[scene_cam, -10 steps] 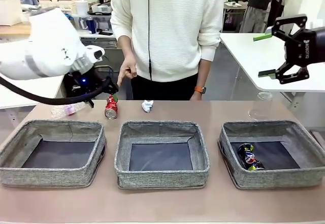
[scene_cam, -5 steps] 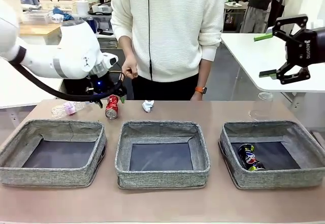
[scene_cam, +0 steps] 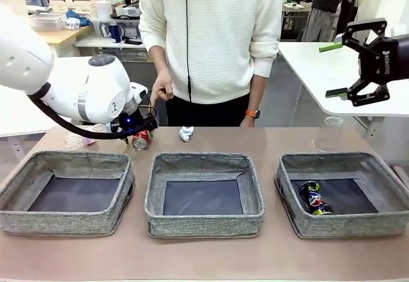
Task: Sort the waste into the appropriate baskets.
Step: Pick up the waste item pointed out by the person, then place the picked waste into the Fabric basket indicated by the person.
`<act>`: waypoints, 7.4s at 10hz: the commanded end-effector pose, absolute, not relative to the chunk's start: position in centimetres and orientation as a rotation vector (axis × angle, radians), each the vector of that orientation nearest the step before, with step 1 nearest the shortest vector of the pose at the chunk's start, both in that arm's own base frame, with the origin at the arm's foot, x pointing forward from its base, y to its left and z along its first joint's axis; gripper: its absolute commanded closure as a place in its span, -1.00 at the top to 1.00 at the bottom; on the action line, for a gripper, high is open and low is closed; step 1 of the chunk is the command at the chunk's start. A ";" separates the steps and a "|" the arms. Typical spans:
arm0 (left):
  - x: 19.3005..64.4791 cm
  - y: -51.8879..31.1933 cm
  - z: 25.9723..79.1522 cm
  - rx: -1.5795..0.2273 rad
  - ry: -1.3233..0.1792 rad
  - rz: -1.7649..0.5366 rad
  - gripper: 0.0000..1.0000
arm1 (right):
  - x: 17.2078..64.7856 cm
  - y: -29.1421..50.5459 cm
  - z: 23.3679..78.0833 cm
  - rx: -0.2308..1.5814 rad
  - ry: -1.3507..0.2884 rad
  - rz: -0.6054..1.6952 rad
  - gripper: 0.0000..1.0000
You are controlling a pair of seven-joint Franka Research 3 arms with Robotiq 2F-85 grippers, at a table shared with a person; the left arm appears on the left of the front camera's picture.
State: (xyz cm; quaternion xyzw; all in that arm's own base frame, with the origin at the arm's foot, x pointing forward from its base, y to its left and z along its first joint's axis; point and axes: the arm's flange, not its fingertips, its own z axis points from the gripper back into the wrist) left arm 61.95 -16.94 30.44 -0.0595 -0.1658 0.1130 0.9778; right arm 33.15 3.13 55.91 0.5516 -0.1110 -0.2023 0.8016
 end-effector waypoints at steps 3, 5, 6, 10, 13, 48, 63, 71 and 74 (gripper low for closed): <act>61.7 -18.0 30.7 -0.071 -0.322 0.226 1.00 | 33.3 3.1 55.9 1.181 -0.252 -0.408 1.00; 61.8 -18.1 30.6 -0.063 -0.313 0.223 1.00 | 33.3 3.1 55.9 1.181 -0.252 -0.408 1.00; 61.8 -18.2 30.6 -0.054 -0.321 0.234 0.38 | 33.3 3.1 55.9 1.181 -0.252 -0.408 1.00; 61.3 -18.0 31.2 -0.056 -0.314 0.210 -1.00 | 33.3 3.1 55.9 1.181 -0.252 -0.408 1.00; 60.6 -17.6 31.5 -0.030 -0.295 0.211 -1.00 | 33.3 3.1 55.9 1.181 -0.252 -0.408 1.00; 32.0 -41.8 79.3 -0.023 -0.238 0.117 -1.00 | 33.3 3.1 55.9 1.181 -0.252 -0.408 1.00; 34.4 -42.4 73.6 0.034 -0.144 0.107 -1.00 | 33.3 3.1 55.9 1.181 -0.252 -0.408 1.00; 34.4 -42.4 73.6 0.034 -0.144 0.107 -1.00 | 33.3 3.1 55.9 1.181 -0.252 -0.408 1.00; 34.4 -42.4 73.6 0.034 -0.144 0.107 -1.00 | 33.3 3.1 55.9 1.181 -0.252 -0.408 1.00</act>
